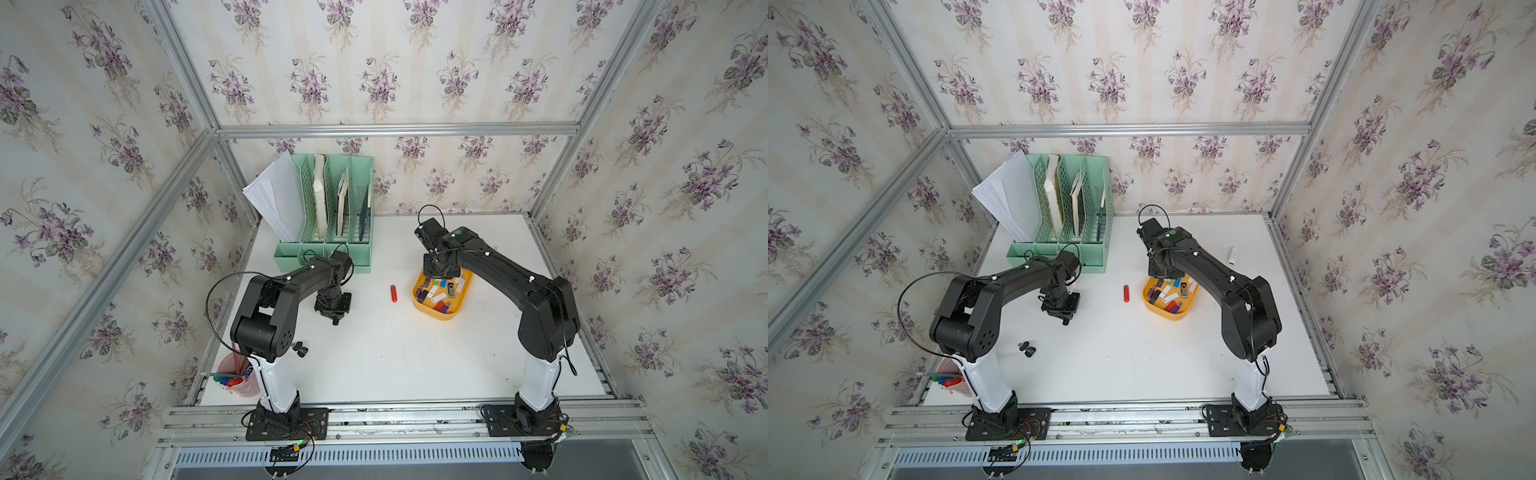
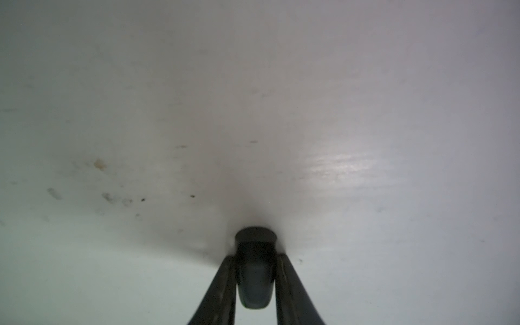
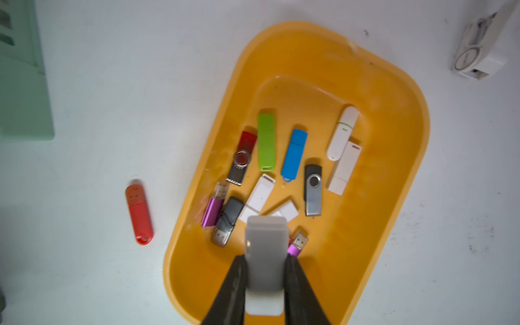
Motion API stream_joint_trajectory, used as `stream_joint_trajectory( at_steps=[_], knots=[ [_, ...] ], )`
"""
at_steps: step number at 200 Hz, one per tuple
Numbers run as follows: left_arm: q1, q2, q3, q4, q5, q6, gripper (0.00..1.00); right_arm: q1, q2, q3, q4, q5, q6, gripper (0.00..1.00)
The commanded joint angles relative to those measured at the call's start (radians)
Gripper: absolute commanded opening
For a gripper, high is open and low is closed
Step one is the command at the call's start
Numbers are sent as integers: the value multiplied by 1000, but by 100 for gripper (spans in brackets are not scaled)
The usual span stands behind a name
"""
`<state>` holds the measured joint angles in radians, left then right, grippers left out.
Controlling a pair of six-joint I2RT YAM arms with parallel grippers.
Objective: Put the usb flash drive into the storage box
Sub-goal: Place the USB flash in the storage box.
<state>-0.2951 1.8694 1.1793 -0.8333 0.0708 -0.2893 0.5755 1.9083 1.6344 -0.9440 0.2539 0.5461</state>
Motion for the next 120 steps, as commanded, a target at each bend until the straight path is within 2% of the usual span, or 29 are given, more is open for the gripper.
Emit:
stream_joint_trajectory(
  at_steps=[1,7,40,120],
  knots=[
    [-2,15,-6,-26,0,4,28,-23,18,-23,48,30,-50,15],
    [-2,16,-5,-27,0,4,28,-70,29,-27,59,33,-59,15],
    [-3,23,-3,-27,0,1,28,-120,89,-19,101,53,-99,15],
    [-4,33,4,-32,-3,1,28,-174,205,37,149,56,-154,14]
  ],
)
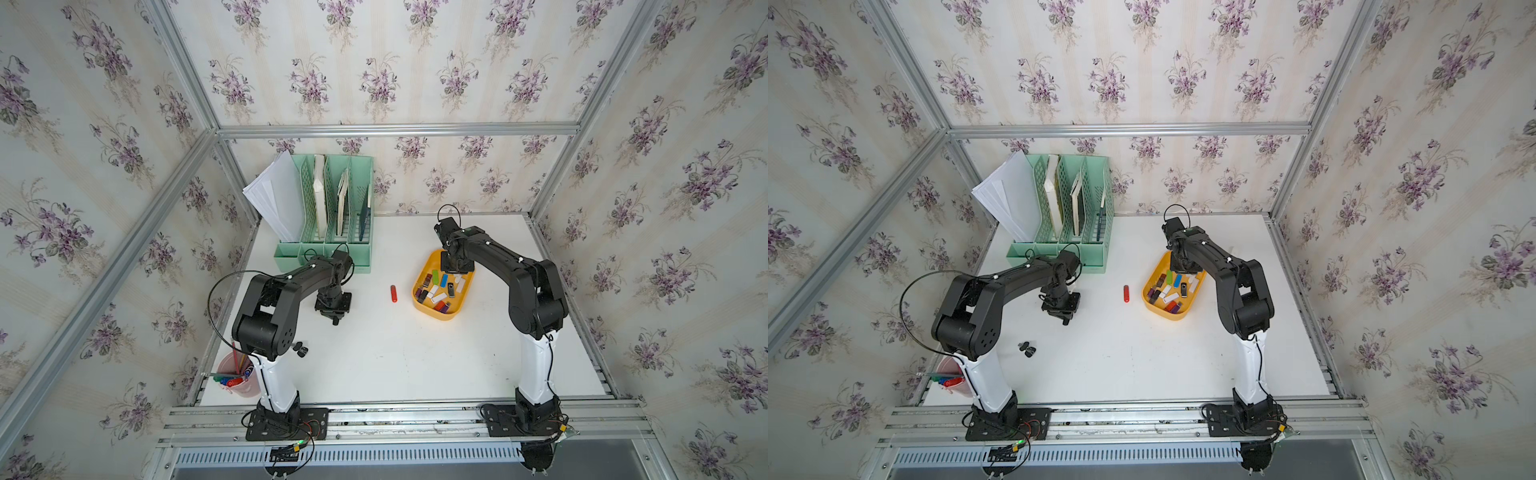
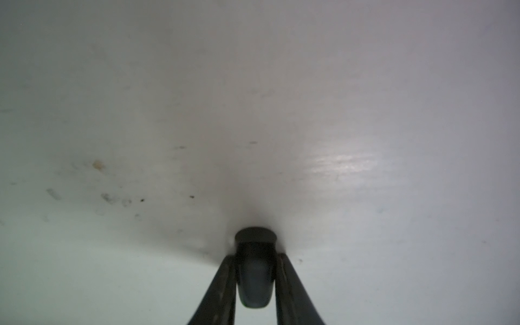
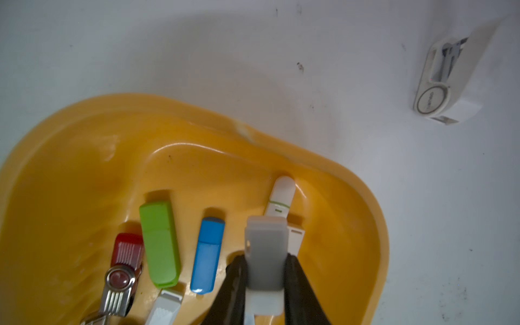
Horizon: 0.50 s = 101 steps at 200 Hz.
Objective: Put the usb flash drive into the storage box
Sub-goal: Place the USB flash in the storage box, then move the storage box to the center of the board.
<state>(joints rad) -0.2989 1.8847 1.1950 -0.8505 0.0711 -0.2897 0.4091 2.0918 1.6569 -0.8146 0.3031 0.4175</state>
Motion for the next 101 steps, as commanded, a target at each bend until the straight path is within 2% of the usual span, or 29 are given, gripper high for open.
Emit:
stream_joint_trajectory(
  at_steps=[1,74,101],
  knots=[
    [0,17,-12,-14,-4,1,28,-7,23,15,21,7,-26,14],
    [-1,20,-18,-12,-10,3,28,-22,104,83,22,-14,-45,13],
    [-1,19,-23,-12,-11,1,28,-25,125,97,15,-19,-46,19]
  ],
)
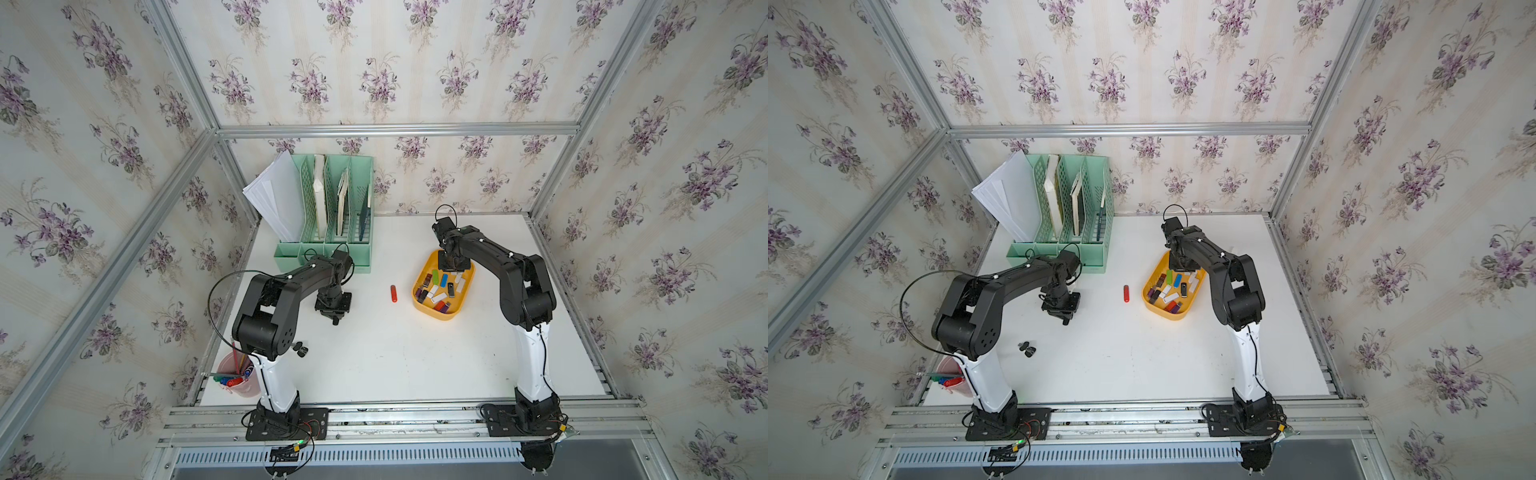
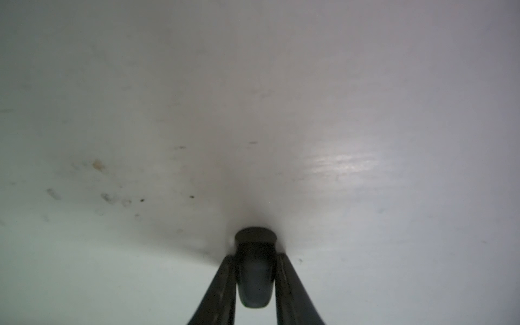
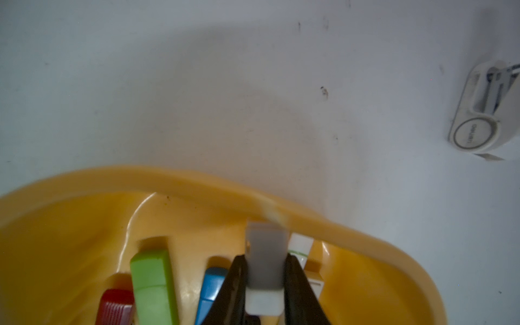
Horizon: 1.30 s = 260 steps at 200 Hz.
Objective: Put the usb flash drive into the storage box
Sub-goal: Move the storage box to the center of the board.
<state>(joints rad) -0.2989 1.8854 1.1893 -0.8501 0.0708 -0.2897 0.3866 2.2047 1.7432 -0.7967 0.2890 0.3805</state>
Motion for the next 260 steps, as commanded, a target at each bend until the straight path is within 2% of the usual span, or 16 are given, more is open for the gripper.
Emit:
stream_joint_trajectory(
  at_steps=[1,47,61,85,101,132,163,168,196,260],
  knots=[
    [0,18,-17,-10,-11,1,28,-2,13,11,-2,-5,-10,19],
    [-2,14,-25,-8,-11,0,28,-4,24,20,-16,-1,-9,39],
    [-1,14,-26,-8,-11,1,28,-3,11,12,-13,-1,-10,50],
    [-1,12,-30,-9,-13,3,28,0,-23,1,-26,-6,-9,51],
    [-1,11,-31,-6,-12,1,28,9,-86,-62,-6,-55,-19,53],
    [0,7,-31,-3,-6,-2,28,72,-206,-194,3,-162,-27,73],
    [0,0,-31,0,0,-2,28,144,-260,-266,-11,-208,-26,84],
    [-2,1,-29,-3,-1,-1,28,189,-263,-275,-13,-212,-23,86],
    [0,1,-21,-8,-2,-1,28,244,-278,-325,-21,-228,-5,90],
    [-3,-27,-9,-31,-6,-2,28,329,-330,-411,-4,-280,34,93]
  ],
)
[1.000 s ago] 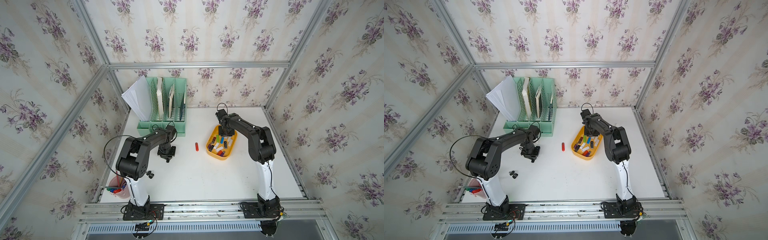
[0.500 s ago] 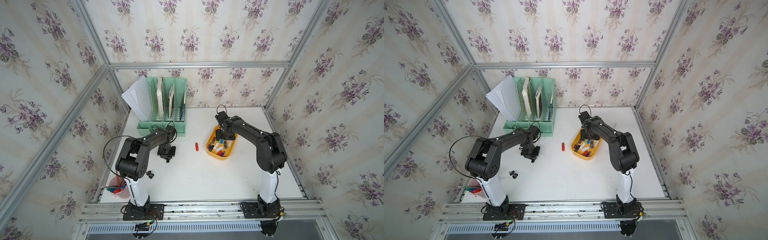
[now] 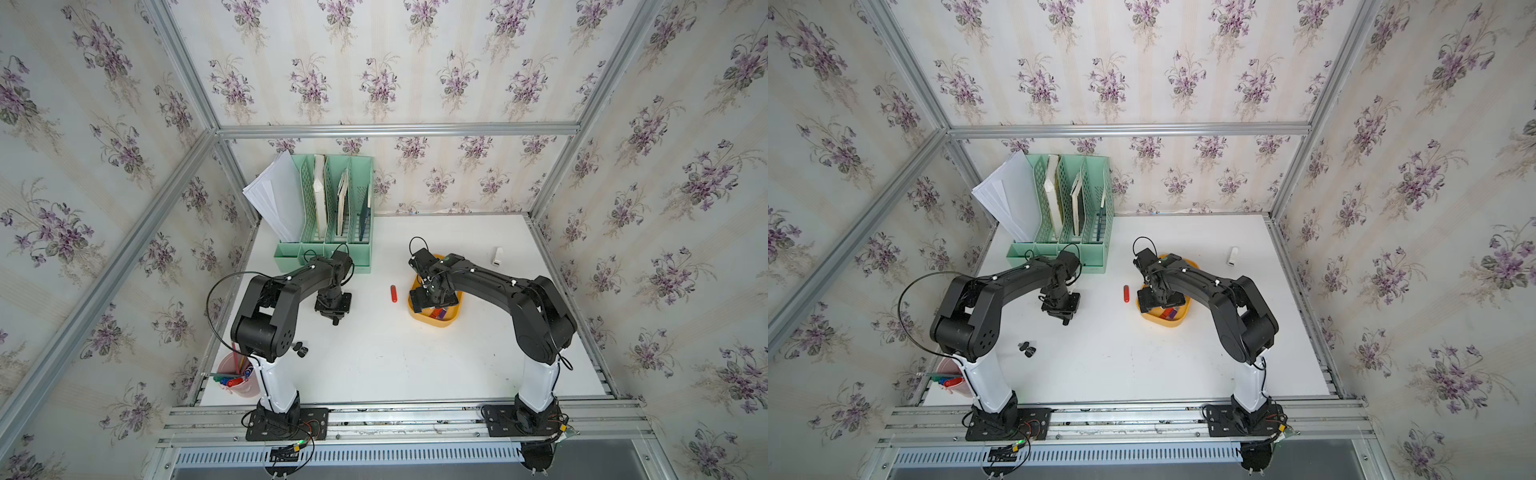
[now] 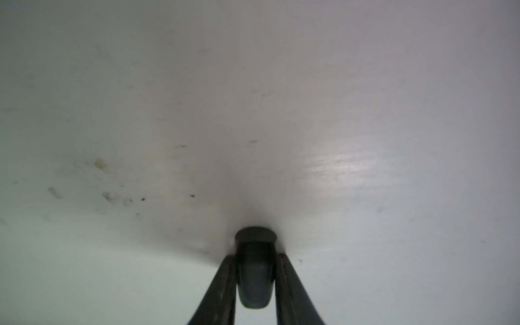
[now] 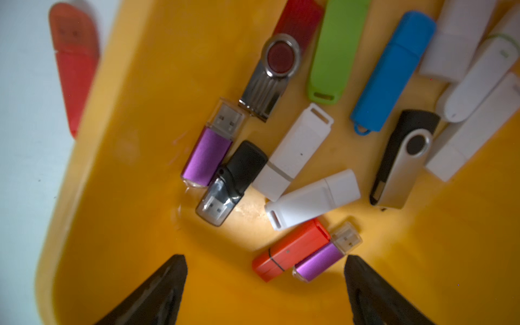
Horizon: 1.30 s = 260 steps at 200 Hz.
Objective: Put the usb flash drive into the storage box
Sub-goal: Move the storage box to the center of the board, then place the USB flash in the storage box.
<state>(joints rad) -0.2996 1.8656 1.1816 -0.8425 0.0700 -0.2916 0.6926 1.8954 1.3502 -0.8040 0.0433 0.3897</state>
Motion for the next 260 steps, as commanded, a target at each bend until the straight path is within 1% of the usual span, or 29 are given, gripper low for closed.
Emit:
stream_joint_trajectory(
  at_steps=[1,44,57,77,103,117,137,140,148,163,183,201,224,260],
  knots=[
    [-2,-7,-1,-39,-6,0,28,25,-22,-18,3,-34,26,93],
    [-11,-23,15,-62,-7,-2,28,94,-53,-55,-13,-75,77,93],
    [-16,-33,25,-74,-9,-3,28,113,-78,-63,-13,-61,96,93],
    [-30,-53,53,-105,-10,-9,28,102,-150,-52,-20,-16,119,94],
    [-59,-87,115,-161,-17,-18,28,35,-249,3,-80,68,156,95],
    [-78,-101,156,-193,-18,-25,28,-31,-314,-6,-89,79,174,96],
    [-117,-107,236,-239,-18,-38,28,-139,-412,-84,-74,74,187,97],
    [-124,-106,250,-246,-18,-39,28,-186,-427,-100,-72,70,187,97],
    [-144,-101,288,-263,-19,-46,28,-233,-465,-139,-59,62,187,97],
    [-187,-83,362,-294,-13,-57,29,-302,-532,-211,-35,48,181,97],
    [-241,-40,469,-325,-7,-69,29,-367,-591,-280,-13,21,179,97],
    [-288,14,563,-348,3,-79,29,-401,-620,-322,5,-5,177,98],
    [-337,83,673,-351,33,-93,29,-409,-636,-342,12,-19,181,98],
    [-387,184,774,-307,112,-117,29,-410,-667,-358,23,-22,208,98]
  ],
)
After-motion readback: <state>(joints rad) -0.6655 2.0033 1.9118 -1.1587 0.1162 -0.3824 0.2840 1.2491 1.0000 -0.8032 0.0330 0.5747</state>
